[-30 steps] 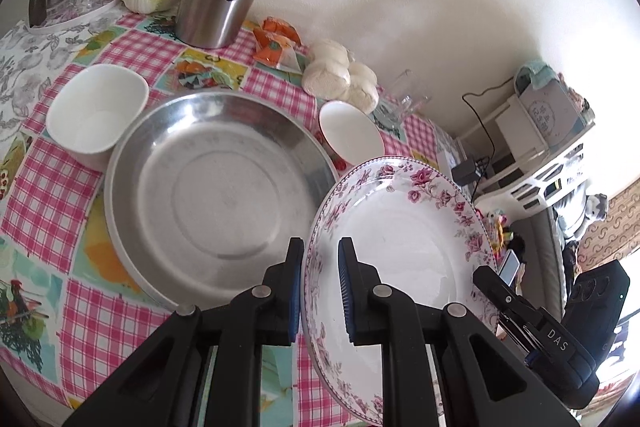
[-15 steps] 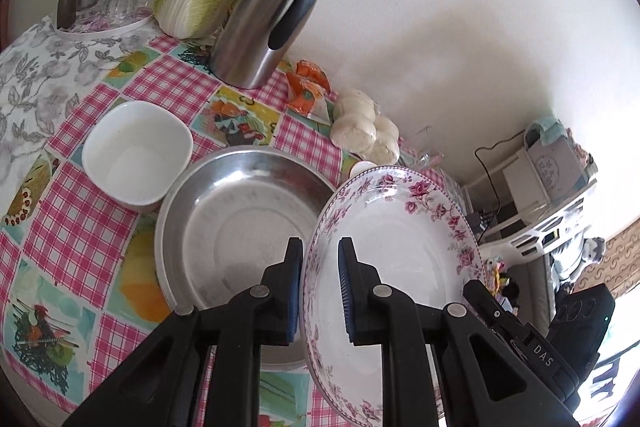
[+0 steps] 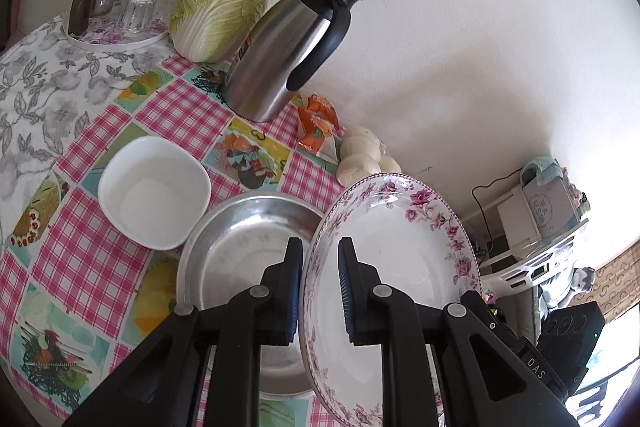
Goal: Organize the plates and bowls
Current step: 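Carry the rose plate with both grippers toward the steel basin, then lower the rose plate into the steel basin with both grippers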
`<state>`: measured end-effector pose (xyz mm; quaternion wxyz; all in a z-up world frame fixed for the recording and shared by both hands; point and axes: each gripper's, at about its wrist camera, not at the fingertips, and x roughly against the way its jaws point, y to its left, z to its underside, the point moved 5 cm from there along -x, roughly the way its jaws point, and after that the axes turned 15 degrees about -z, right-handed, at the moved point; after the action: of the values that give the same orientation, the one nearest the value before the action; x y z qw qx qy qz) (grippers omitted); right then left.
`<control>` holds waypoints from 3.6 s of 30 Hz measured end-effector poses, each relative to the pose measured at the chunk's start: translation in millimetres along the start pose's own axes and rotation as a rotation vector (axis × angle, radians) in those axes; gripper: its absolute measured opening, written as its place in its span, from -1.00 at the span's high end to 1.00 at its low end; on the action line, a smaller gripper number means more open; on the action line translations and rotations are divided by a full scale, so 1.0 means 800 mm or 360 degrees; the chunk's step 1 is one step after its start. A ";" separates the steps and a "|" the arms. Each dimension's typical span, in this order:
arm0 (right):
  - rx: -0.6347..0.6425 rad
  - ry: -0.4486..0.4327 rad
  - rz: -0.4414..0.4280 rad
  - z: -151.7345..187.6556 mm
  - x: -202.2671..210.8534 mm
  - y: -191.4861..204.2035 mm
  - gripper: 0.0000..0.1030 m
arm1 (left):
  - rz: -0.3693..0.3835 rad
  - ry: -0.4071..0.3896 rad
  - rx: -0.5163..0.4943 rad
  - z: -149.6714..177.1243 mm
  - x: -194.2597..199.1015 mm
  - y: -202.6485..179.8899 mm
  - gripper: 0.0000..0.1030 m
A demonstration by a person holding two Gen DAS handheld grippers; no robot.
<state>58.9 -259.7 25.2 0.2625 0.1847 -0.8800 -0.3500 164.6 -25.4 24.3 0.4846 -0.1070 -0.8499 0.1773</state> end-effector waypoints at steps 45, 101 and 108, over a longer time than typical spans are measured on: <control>-0.0336 0.0240 -0.0023 0.030 -0.091 -0.078 0.67 | -0.0120 0.0298 0.0175 0.008 -0.090 0.072 0.68; -0.0259 0.0482 0.0370 0.068 -0.121 -0.122 0.67 | -0.0317 0.0455 0.0103 0.037 -0.143 0.076 0.68; -0.0001 0.0581 0.0608 0.073 -0.135 -0.108 0.62 | -0.0406 0.0434 0.0014 0.037 -0.145 0.070 0.68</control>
<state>122.3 -234.1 -108.6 0.4783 0.0753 -0.8369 -0.2554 198.7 -21.0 -103.6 0.6144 -0.0195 -0.7821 0.1020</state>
